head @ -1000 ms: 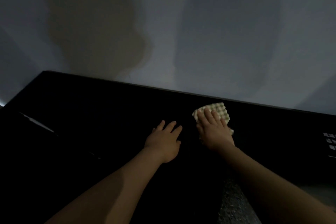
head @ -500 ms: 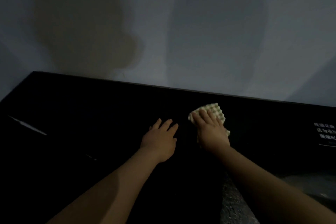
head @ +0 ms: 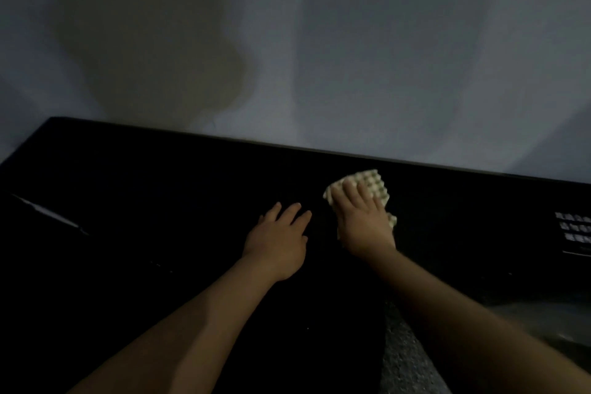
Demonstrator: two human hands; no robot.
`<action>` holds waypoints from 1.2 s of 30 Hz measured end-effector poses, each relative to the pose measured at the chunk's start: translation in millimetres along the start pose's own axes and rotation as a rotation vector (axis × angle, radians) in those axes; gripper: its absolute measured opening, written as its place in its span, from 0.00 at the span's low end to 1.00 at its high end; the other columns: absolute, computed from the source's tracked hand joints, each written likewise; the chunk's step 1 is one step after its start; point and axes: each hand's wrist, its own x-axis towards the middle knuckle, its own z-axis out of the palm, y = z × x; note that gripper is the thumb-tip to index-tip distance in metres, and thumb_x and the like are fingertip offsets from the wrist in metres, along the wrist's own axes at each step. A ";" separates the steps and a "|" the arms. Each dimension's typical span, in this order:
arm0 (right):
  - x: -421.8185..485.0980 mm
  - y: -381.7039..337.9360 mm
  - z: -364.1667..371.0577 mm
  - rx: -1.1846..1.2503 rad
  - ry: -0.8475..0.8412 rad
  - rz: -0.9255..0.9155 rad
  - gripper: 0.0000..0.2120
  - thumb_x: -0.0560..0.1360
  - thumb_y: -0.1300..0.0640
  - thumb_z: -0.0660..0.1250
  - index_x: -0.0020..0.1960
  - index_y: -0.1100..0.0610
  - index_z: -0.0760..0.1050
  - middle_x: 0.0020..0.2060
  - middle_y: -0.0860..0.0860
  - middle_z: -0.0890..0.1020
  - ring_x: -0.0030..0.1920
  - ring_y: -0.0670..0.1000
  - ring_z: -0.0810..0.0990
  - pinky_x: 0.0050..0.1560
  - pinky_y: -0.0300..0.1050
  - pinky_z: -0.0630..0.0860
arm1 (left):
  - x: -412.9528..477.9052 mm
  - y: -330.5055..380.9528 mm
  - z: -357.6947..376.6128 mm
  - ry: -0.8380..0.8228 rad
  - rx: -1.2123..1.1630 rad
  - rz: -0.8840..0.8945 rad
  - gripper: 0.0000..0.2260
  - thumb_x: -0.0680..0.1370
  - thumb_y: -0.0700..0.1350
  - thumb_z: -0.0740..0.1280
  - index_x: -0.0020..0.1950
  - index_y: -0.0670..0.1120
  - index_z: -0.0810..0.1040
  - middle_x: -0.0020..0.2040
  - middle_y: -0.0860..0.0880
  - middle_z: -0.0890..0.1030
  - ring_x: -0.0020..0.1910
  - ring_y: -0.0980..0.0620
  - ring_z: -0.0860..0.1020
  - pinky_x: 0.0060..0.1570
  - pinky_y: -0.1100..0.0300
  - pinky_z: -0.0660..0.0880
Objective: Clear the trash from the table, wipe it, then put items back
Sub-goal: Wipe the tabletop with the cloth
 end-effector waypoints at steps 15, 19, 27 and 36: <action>-96.8 4.8 8.3 0.029 -0.096 0.090 0.24 0.82 0.53 0.49 0.77 0.47 0.49 0.77 0.49 0.48 0.77 0.53 0.45 0.74 0.49 0.48 | -109.9 -11.9 45.6 -0.010 -0.005 0.041 0.28 0.82 0.57 0.51 0.78 0.52 0.44 0.79 0.54 0.42 0.77 0.51 0.40 0.75 0.45 0.42; -148.3 -66.6 35.2 -0.010 -0.109 -0.156 0.28 0.78 0.47 0.39 0.77 0.48 0.47 0.77 0.49 0.47 0.77 0.54 0.45 0.74 0.51 0.46 | -134.8 -32.8 52.8 -0.049 0.003 -0.028 0.36 0.78 0.62 0.57 0.78 0.51 0.44 0.79 0.53 0.42 0.77 0.50 0.41 0.75 0.43 0.42; -143.9 -27.8 19.5 -0.037 -0.126 0.031 0.30 0.79 0.57 0.55 0.77 0.46 0.46 0.77 0.49 0.45 0.77 0.52 0.43 0.74 0.50 0.47 | -169.7 -61.5 64.1 -0.137 0.007 -0.071 0.44 0.73 0.69 0.59 0.78 0.51 0.40 0.77 0.52 0.34 0.77 0.48 0.38 0.74 0.42 0.39; -183.5 -73.5 47.6 -0.170 -0.215 -0.292 0.25 0.71 0.48 0.52 0.64 0.48 0.75 0.63 0.49 0.78 0.61 0.51 0.79 0.53 0.48 0.78 | -168.6 -59.9 67.6 -0.154 0.028 -0.082 0.50 0.70 0.66 0.68 0.78 0.48 0.39 0.78 0.50 0.38 0.77 0.45 0.41 0.75 0.44 0.50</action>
